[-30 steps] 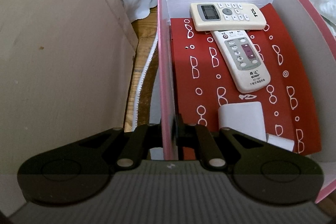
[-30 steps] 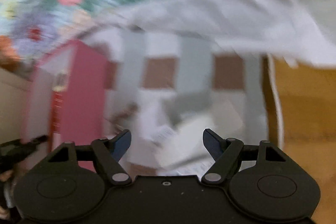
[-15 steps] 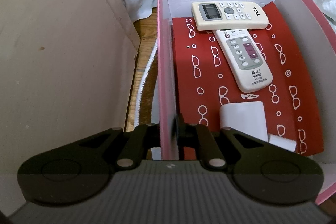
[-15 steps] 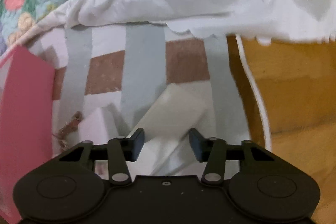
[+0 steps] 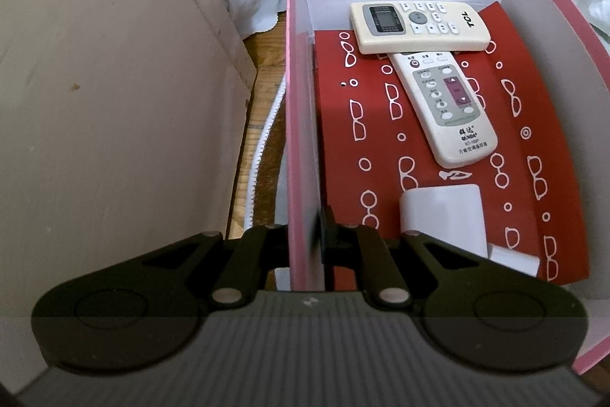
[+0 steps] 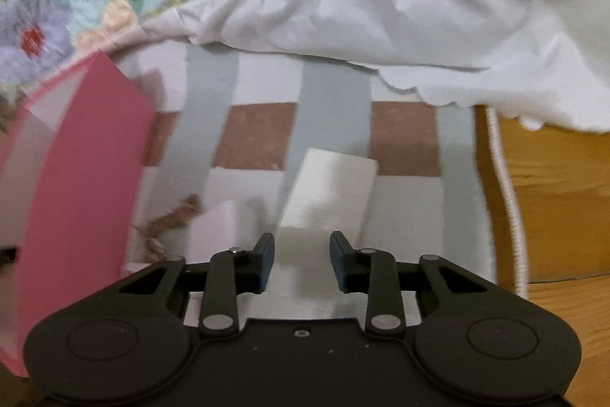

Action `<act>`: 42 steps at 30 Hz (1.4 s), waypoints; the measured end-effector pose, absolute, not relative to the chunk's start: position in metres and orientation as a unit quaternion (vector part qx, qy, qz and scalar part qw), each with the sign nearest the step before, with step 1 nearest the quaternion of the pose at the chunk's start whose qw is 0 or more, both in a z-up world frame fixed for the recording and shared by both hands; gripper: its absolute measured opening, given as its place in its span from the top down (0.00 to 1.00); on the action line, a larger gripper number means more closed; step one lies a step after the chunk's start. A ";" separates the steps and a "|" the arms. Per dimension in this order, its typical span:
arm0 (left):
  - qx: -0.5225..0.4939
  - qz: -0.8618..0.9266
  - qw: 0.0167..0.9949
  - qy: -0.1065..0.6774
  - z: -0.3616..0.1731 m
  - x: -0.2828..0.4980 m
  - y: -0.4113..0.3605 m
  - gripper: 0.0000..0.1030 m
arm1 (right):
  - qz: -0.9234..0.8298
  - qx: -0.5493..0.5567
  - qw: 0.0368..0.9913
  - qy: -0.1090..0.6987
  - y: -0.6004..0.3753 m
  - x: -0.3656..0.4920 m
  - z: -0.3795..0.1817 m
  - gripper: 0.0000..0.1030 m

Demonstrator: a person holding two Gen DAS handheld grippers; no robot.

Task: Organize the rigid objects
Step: 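Reach the right tool to the long white remote and grasp it, then carry the long white remote into the box and release it with the right tool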

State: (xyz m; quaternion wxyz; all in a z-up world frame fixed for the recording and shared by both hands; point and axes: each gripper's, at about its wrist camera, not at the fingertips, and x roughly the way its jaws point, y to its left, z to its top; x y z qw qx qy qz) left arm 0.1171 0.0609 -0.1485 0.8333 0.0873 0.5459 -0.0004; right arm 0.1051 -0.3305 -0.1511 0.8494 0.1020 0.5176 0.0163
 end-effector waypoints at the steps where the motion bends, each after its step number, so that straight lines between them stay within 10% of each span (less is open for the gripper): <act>1: 0.087 0.000 0.833 0.546 -0.148 0.117 0.061 0.93 | 0.003 0.084 0.847 0.525 -0.327 0.107 -0.151 0.46; 6: 0.088 -0.001 0.831 0.549 -0.149 0.117 0.061 0.93 | 0.020 0.136 0.832 0.538 -0.338 0.105 -0.169 0.34; 21: 0.089 0.000 0.828 0.553 -0.152 0.119 0.060 0.92 | 0.051 -0.063 0.879 0.471 -0.311 0.093 -0.160 0.43; 33: 0.086 0.001 0.828 0.554 -0.152 0.118 0.061 0.93 | 0.017 -0.384 0.833 0.398 -0.265 0.074 -0.177 0.43; 42: 0.085 0.002 0.828 0.554 -0.152 0.118 0.060 0.93 | 0.062 -0.121 0.862 0.488 -0.294 0.096 -0.153 0.43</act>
